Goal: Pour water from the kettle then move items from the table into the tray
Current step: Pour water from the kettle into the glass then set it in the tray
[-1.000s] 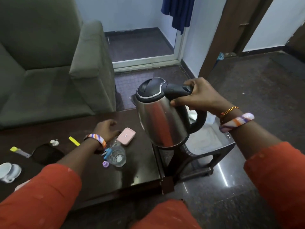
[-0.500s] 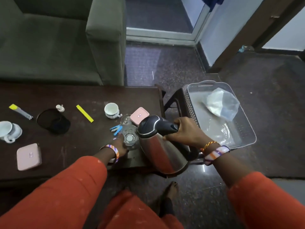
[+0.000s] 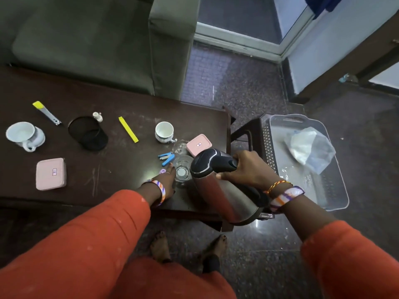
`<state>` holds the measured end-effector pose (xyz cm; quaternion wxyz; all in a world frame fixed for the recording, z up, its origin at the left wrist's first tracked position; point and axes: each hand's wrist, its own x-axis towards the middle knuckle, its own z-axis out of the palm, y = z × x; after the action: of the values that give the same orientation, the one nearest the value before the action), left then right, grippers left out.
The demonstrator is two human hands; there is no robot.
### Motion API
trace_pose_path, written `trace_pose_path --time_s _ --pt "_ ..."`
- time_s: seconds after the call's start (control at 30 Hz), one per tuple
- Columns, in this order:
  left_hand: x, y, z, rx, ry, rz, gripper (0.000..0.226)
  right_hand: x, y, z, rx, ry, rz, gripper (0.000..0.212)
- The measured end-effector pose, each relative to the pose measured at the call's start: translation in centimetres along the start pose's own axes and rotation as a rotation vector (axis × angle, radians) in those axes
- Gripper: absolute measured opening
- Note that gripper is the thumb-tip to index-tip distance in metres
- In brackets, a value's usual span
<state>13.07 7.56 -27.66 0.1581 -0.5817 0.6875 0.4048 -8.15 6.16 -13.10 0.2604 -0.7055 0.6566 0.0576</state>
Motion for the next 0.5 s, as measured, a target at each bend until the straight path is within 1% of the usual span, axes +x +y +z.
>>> trace_pose_path --time_s 0.13,0.27,0.5 --pt "0.2 -0.2 0.0 0.045 -0.014 0.008 0.081 1.3 -0.1 0.4 -0.063 -0.060 -0.013 0.056" --pt "0.2 -0.4 -0.2 0.065 -0.031 0.035 0.080 2.2 -0.3 0.7 -0.092 -0.101 -0.004 0.049" --pt "0.3 -0.6 -0.1 0.103 -0.038 0.038 0.078 3.3 -0.8 0.7 -0.111 -0.104 -0.015 0.049"
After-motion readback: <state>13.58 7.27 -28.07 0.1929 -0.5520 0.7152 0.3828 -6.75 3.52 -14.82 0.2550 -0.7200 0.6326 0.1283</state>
